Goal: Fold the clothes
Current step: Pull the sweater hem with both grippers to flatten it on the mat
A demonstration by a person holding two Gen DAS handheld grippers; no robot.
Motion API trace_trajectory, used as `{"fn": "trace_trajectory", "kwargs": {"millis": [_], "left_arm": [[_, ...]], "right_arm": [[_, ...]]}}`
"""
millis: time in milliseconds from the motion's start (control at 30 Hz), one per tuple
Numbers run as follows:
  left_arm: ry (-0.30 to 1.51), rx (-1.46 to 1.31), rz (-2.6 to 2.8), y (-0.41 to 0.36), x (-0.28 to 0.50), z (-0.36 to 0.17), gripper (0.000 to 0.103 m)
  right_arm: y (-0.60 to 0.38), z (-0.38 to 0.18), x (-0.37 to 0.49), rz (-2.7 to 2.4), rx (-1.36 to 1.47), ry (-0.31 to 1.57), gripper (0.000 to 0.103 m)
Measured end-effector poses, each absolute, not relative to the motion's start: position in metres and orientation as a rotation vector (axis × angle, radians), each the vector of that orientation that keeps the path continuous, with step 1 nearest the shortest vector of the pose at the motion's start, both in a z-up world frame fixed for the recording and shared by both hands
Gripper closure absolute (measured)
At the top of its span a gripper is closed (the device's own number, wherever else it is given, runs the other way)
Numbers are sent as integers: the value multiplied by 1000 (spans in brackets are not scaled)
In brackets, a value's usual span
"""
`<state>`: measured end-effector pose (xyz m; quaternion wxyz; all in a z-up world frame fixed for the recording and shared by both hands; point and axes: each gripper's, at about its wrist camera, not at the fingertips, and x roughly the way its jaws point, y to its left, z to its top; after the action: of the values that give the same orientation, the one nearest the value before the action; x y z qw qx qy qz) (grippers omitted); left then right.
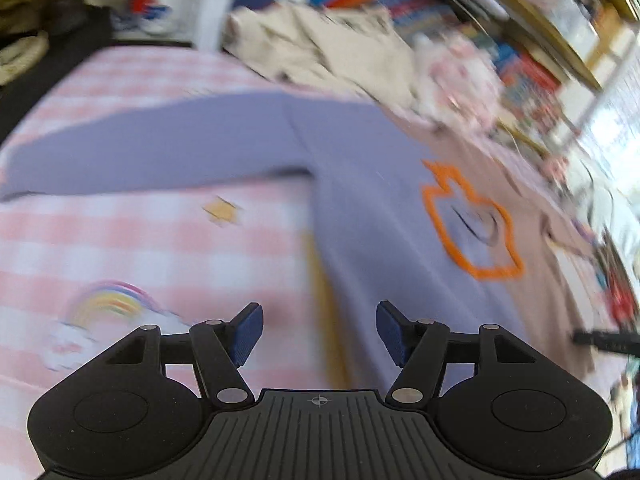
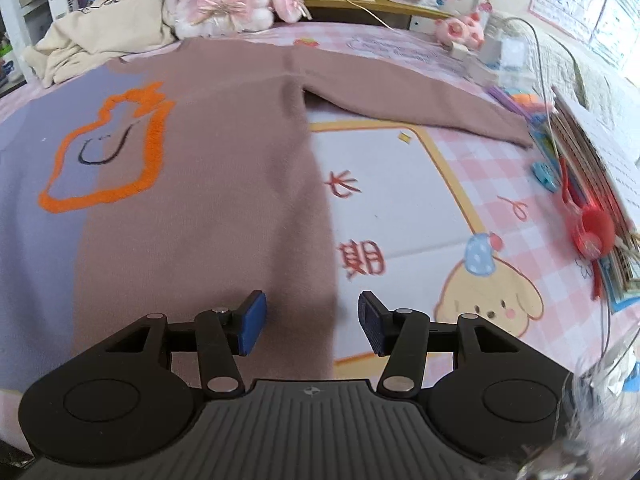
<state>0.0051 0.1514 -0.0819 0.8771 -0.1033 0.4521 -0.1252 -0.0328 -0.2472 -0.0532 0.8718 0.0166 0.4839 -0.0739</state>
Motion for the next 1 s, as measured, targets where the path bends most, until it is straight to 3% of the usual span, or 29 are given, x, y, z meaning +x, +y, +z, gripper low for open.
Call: {"fn": "trace_trajectory", "kwargs": {"millis": [133,200,300,333,733,933,1000], "left_arm": [[945,-157,-236,135,5,-85,46],[945,-142,-228,131,5,-85,47],[956,-155,-238,131,7,-86,85],[964,-183,-235,132,7,-87,99],[967,-236,-137,156,9,-84,99],[976,-149,-162,165,10,-82,99],[981,-180,-164,170,10,-82,97]], "right_arm": [[-253,-54,-37,-124,96,1021,60],[-254,-54,-38,-105,141,1023,76],[-252,-54,-38,-63,181,1024,91],[-250,-53,-37,-44,178,1022,91],[-213,-55,-16,75,46,997,93],[-227,-54,-43,29,220,1039,92],[-223,-52,-44,27,188,1040,87]]}}
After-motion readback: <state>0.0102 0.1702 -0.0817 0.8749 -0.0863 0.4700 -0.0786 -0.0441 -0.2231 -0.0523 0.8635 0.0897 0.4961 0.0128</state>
